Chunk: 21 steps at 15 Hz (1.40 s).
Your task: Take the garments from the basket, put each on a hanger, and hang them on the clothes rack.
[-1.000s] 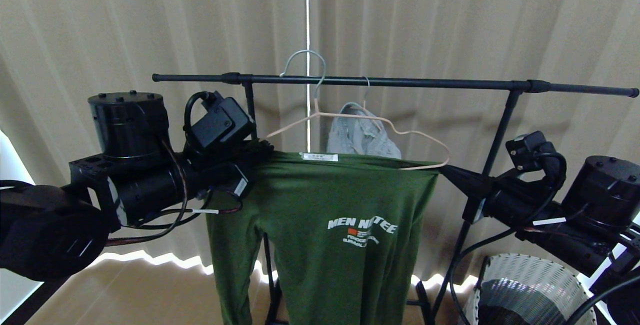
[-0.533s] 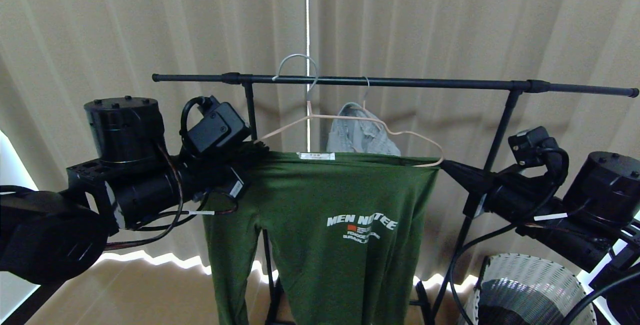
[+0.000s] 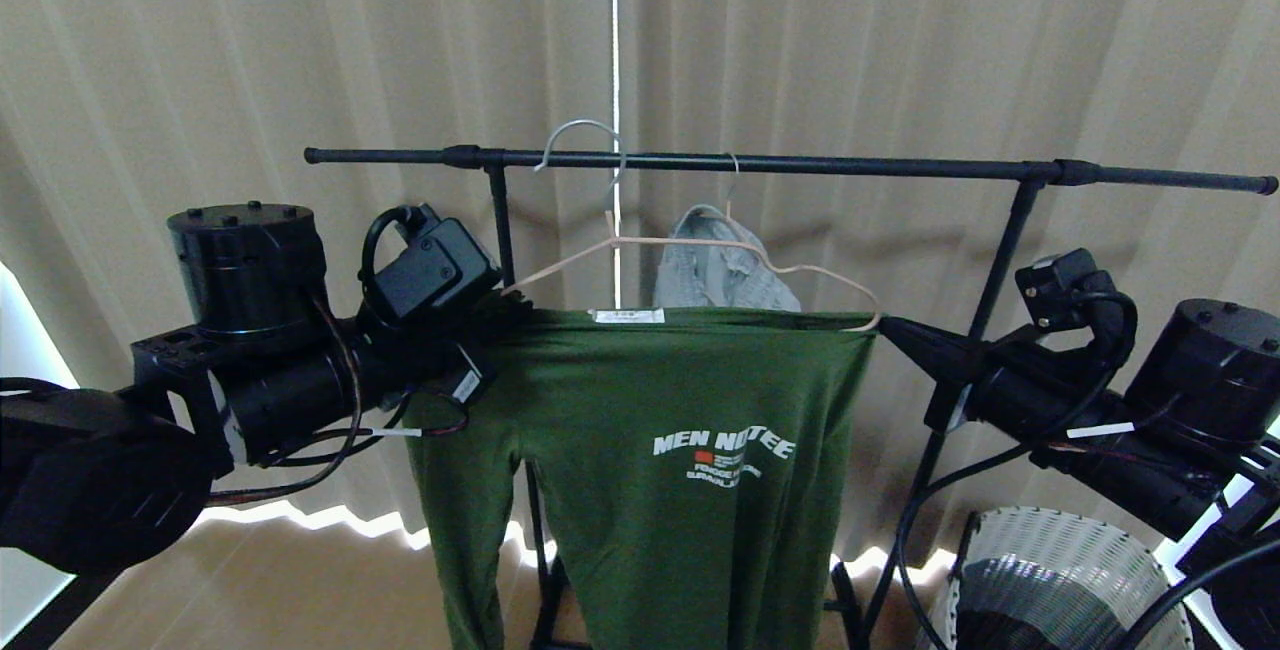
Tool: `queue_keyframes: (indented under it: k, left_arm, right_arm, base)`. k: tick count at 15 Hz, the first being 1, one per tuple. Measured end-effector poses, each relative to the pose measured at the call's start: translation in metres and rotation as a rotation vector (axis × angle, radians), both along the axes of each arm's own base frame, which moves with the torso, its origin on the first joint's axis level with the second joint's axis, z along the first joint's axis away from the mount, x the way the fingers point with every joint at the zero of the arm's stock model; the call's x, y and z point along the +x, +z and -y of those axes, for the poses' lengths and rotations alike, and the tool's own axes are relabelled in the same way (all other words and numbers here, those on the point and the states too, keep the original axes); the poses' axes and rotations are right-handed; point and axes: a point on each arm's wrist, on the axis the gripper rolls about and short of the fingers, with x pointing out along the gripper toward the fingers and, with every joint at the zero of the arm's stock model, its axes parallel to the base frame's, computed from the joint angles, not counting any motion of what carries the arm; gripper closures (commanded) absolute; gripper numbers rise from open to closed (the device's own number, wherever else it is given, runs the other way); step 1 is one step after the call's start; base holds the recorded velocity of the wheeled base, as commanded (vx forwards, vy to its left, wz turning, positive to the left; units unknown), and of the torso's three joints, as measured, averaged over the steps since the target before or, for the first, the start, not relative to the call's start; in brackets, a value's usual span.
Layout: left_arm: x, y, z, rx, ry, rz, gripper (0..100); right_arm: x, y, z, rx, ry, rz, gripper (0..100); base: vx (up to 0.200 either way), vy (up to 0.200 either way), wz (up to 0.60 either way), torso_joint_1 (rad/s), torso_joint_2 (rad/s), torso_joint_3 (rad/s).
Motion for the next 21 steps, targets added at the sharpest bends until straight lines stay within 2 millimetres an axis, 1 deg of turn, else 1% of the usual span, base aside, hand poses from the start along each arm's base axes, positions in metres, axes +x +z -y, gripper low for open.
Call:
queue_keyframes:
  k: [4,7,11,15,17,19,21]
  left_arm:
    - [0.003,-0.002,-0.005,0.017,0.016,0.004,100]
    - [0.004,-0.003,-0.006,0.023,0.017,0.002,100]
    - [0.007,-0.008,-0.005,0.076,0.012,0.016,100]
    - [0.011,-0.014,-0.002,0.097,0.010,0.009,100]
    - [0.012,-0.014,0.004,0.082,0.002,0.024,100]
    - [0.014,-0.013,0.011,0.009,0.029,0.037,100]
    - [0.013,-0.011,0.018,-0.105,0.086,0.027,100]
  right_arm:
    - [0.001,0.001,0.000,0.002,0.001,0.004,100]
    - [0.001,0.001,0.000,0.002,0.000,0.006,100]
    - [-0.002,0.003,-0.004,0.002,0.012,0.004,100]
    - [-0.006,0.003,-0.018,-0.004,0.059,-0.008,100]
    - [-0.010,0.004,-0.030,-0.010,0.102,-0.024,100]
    - [-0.021,0.002,-0.046,-0.031,0.177,-0.074,100]
    - [-0.027,0.003,-0.054,-0.043,0.215,-0.093,100]
  base:
    - [0.000,0.000,0.00,0.000,0.00,0.000]
    - [0.000,0.000,0.00,0.000,0.00,0.000]
    - [0.000,0.000,0.00,0.000,0.00,0.000]
    - [0.000,0.000,0.00,0.000,0.00,0.000]
    - [0.000,0.000,0.00,0.000,0.00,0.000]
    - [0.000,0.000,0.00,0.000,0.00,0.000]
    - [0.000,0.000,0.00,0.000,0.00,0.000]
